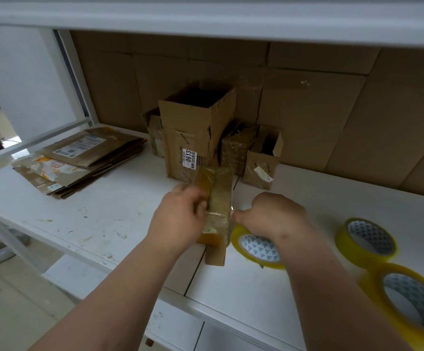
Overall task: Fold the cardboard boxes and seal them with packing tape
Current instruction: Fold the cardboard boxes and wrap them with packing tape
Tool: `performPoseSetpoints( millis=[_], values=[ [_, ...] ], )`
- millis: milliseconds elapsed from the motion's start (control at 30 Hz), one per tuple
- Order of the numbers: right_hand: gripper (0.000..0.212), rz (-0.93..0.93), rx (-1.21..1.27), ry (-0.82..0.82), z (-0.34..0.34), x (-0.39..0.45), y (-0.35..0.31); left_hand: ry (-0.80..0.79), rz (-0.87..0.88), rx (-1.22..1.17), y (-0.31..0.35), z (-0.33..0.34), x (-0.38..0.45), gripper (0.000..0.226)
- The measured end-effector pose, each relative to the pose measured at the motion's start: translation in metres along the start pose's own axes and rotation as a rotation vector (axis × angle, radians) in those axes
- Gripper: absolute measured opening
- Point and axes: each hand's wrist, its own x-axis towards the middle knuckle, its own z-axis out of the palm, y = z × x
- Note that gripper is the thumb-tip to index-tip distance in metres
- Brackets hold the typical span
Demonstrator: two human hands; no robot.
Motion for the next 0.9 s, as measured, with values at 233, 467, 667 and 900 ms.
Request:
performPoseSetpoints(
  millis=[233, 467, 667, 900],
  values=[
    [0.043, -0.029, 0.028, 0.014, 0.0, -0.002, -0.002, -0.086, 0.223, 0.266, -0.012, 0.006, -0.012, 0.04],
    [0.03, -0.014, 0.024, -0.051, -0.005, -0.002, -0.016, -0.13, 0.135, 0.281, -0.006, 0.005, -0.009, 0.052],
    [0.031, -0.004, 0.042, -0.052, -0.008, -0.003, -0.014, -0.09, 0.091, 0.092, -0.004, 0.013, 0.0, 0.035],
    [0.034, -0.05, 0.219, -0.086, -0.01, -0.007, -0.001, -0.101, 0.193, -0.047, -0.028, 0.012, -0.005, 0.049]
  ],
)
